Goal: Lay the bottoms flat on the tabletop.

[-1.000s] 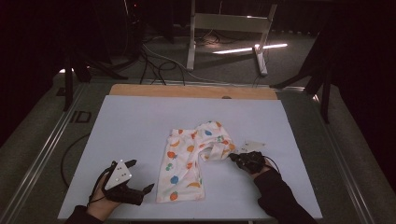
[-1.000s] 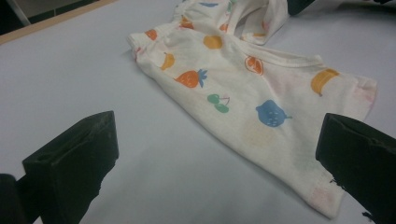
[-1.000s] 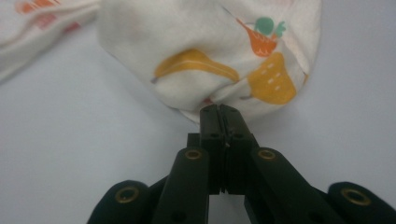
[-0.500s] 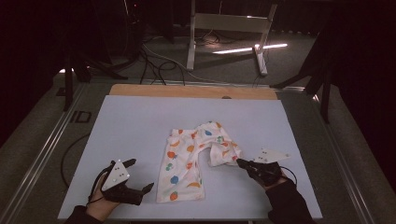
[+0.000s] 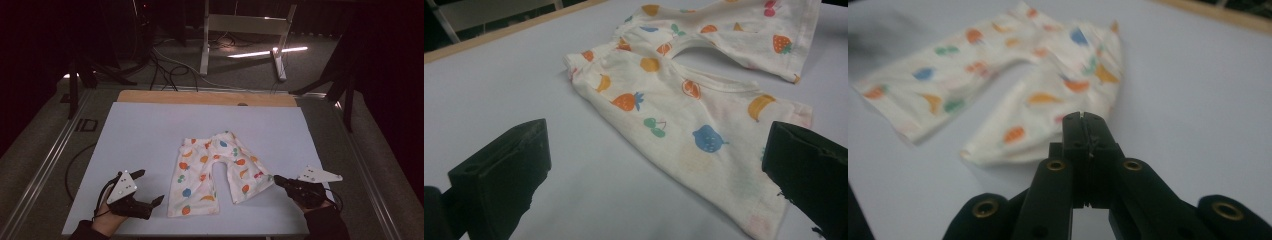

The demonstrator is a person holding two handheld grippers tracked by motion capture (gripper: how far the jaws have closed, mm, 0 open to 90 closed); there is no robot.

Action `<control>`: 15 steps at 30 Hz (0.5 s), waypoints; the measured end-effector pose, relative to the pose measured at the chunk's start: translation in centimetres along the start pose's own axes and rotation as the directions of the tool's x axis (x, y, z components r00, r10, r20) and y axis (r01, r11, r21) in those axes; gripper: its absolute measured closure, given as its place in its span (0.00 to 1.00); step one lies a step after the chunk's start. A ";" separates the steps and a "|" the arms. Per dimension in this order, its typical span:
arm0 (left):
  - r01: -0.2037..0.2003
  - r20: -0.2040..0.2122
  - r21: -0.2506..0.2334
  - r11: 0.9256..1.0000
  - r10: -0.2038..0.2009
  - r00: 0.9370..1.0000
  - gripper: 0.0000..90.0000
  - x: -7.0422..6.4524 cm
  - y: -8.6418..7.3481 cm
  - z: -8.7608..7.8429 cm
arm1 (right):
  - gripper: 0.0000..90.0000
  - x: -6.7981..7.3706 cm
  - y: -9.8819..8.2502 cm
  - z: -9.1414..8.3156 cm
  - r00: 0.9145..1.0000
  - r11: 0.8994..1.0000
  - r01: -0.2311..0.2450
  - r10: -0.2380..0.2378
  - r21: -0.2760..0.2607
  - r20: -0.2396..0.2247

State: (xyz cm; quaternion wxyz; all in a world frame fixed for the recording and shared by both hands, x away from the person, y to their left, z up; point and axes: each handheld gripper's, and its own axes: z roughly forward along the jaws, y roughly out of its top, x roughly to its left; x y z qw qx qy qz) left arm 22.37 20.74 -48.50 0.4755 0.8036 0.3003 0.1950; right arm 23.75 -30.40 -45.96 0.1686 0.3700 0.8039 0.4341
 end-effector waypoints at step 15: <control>0.001 0.013 0.010 1.000 -0.001 1.000 0.00 0.0 -0.1 0.3 | 0.15 -1.2 -0.4 1.2 0.998 0.996 -0.047 0.043 -0.073 -0.047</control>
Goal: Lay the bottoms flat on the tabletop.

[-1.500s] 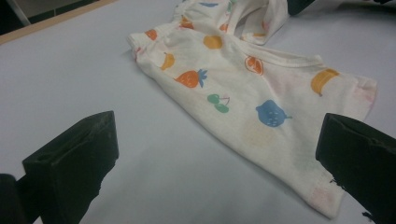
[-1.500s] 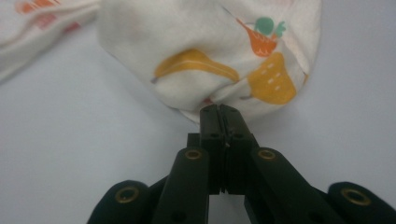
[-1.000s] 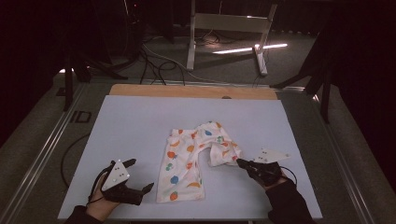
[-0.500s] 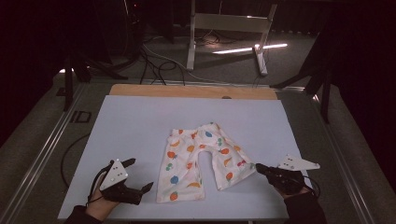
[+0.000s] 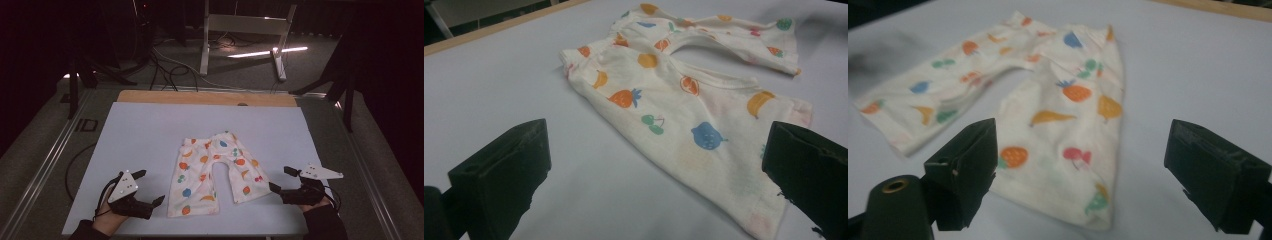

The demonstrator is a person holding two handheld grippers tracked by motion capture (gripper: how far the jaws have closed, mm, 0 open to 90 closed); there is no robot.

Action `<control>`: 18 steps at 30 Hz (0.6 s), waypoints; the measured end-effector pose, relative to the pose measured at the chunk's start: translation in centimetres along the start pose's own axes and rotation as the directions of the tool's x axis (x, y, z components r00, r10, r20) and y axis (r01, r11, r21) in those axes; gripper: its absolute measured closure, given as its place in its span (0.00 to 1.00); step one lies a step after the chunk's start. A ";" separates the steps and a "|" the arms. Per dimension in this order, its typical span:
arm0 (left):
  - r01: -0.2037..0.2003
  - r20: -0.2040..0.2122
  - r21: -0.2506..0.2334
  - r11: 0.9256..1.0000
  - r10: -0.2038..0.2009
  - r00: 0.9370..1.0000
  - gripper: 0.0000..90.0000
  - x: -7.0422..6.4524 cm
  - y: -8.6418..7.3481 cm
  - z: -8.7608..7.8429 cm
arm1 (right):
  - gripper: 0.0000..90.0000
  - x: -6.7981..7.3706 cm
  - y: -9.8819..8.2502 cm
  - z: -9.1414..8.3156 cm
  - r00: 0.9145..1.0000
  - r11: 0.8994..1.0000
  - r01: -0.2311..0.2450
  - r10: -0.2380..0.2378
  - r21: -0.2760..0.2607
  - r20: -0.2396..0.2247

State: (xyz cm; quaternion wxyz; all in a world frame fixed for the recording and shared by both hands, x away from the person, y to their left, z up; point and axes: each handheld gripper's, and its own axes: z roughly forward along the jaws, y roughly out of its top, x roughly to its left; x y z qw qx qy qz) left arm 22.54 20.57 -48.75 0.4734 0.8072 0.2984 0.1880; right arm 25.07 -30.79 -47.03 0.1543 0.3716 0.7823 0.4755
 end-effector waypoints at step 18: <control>0.013 0.001 -0.007 1.000 -0.013 1.000 0.00 0.1 0.0 0.0 | 0.17 3.3 1.3 2.2 0.993 0.998 0.065 -0.066 -0.015 -0.101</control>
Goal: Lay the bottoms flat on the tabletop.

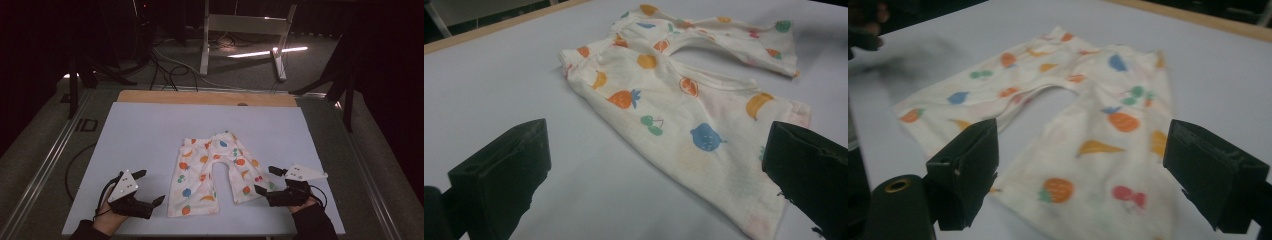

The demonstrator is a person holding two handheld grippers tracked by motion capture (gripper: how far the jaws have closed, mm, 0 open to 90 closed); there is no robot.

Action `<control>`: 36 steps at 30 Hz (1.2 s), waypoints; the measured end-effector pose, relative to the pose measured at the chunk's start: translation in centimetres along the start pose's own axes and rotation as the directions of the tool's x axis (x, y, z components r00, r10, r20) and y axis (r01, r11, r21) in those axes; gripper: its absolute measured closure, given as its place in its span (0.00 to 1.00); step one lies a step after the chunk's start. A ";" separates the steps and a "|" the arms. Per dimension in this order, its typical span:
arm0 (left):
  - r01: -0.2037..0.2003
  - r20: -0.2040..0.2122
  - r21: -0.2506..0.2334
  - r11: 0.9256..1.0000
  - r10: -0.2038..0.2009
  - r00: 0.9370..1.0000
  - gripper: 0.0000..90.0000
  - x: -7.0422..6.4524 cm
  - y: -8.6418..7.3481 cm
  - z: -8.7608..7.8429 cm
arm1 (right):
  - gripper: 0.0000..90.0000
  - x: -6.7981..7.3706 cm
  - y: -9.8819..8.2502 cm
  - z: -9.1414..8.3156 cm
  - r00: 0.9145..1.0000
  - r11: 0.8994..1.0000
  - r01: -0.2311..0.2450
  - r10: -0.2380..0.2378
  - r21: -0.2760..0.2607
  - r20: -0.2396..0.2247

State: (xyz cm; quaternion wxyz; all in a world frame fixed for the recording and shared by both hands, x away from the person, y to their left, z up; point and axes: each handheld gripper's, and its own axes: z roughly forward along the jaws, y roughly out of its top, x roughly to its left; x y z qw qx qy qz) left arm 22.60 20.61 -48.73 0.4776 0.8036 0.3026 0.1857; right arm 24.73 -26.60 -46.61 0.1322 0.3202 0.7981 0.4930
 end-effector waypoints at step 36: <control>0.001 0.007 -0.013 1.000 0.000 1.000 0.00 0.0 0.1 -0.2 | 0.98 7.2 -2.2 5.8 0.947 0.917 0.307 -0.270 0.255 -0.172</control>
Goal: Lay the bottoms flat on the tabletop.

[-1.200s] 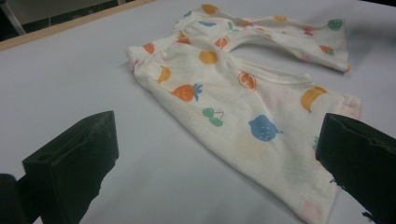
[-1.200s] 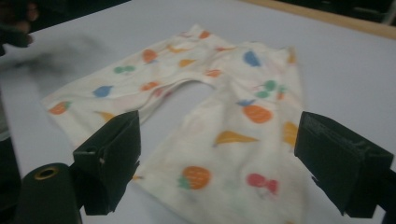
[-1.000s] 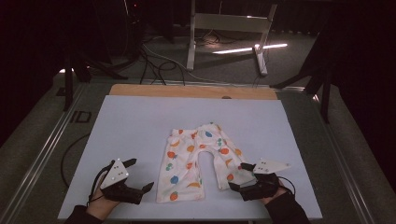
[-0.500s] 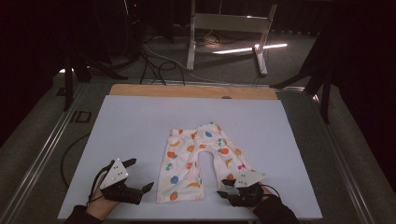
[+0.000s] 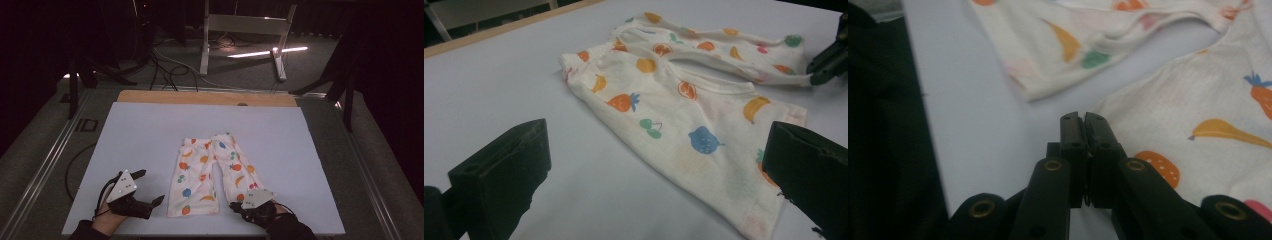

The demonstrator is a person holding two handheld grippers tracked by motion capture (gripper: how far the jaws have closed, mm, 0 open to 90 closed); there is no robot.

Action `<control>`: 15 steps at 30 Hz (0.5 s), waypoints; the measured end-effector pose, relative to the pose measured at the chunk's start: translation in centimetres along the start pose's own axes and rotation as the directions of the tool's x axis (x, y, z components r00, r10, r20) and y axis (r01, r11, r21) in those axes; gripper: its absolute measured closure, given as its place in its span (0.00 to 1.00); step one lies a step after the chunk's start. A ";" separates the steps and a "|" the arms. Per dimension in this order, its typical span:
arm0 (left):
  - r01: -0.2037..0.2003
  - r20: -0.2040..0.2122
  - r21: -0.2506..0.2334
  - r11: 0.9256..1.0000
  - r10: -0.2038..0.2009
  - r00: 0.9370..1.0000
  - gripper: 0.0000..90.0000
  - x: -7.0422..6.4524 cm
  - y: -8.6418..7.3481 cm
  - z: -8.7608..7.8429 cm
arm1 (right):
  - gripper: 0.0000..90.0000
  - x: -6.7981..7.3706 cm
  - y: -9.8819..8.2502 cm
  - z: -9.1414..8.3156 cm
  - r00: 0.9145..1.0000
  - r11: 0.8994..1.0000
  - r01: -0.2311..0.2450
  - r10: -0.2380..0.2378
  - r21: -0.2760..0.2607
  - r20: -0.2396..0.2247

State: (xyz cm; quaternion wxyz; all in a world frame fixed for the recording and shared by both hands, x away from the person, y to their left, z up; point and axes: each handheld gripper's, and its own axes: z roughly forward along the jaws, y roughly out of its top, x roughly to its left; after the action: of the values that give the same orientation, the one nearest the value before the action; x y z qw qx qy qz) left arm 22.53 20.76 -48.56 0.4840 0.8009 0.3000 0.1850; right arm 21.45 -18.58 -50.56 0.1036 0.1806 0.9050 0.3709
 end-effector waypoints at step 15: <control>-0.002 0.002 0.001 1.000 0.002 1.000 0.00 0.0 0.0 0.0 | 0.97 1.2 0.8 1.4 0.997 1.000 0.010 -0.010 -0.004 -0.074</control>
State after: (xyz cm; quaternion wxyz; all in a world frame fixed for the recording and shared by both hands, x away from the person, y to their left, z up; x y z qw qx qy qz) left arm 22.52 20.78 -48.57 0.4837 0.8018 0.2986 0.1844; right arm 20.98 -16.67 -51.04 0.0724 0.1621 0.9085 0.3784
